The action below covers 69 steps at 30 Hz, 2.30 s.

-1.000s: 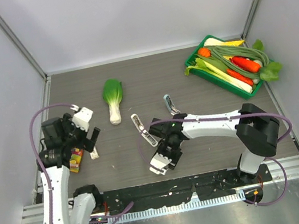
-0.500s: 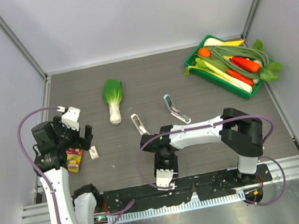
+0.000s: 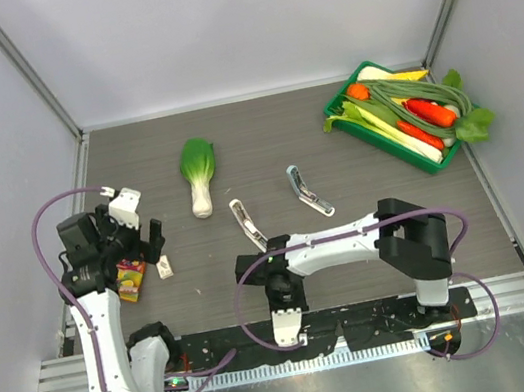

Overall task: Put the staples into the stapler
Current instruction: Pick up the staple from the center of the board.

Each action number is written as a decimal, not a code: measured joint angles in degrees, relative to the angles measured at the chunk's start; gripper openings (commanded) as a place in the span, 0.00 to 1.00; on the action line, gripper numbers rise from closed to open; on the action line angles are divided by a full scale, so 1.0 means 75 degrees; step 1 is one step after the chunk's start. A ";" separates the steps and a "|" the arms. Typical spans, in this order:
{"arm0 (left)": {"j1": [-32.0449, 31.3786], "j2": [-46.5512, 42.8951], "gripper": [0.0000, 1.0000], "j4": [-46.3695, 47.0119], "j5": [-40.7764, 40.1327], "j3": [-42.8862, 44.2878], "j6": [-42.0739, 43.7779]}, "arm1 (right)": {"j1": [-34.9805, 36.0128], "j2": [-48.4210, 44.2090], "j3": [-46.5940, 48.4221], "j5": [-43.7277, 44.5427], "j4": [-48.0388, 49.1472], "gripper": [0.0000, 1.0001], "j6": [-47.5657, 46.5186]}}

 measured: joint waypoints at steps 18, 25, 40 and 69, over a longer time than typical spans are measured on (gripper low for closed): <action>0.0239 0.0108 1.00 -0.0006 0.0315 -0.0015 0.0000 | 0.0338 0.0055 0.0044 0.0405 -0.0085 0.19 0.0108; 0.0248 0.0163 1.00 -0.0041 0.0580 -0.0015 0.0017 | 0.0242 0.0055 0.0073 0.0312 -0.0015 0.19 0.0685; -0.0460 0.0455 1.00 0.0093 0.2535 0.0096 0.1090 | -0.2562 -0.0382 0.1035 -0.2608 -0.0498 0.18 0.2938; -0.7248 0.4185 0.71 -0.0111 0.2556 0.1810 0.6400 | -0.6143 0.0944 0.1862 -0.7481 -0.3112 0.19 0.1982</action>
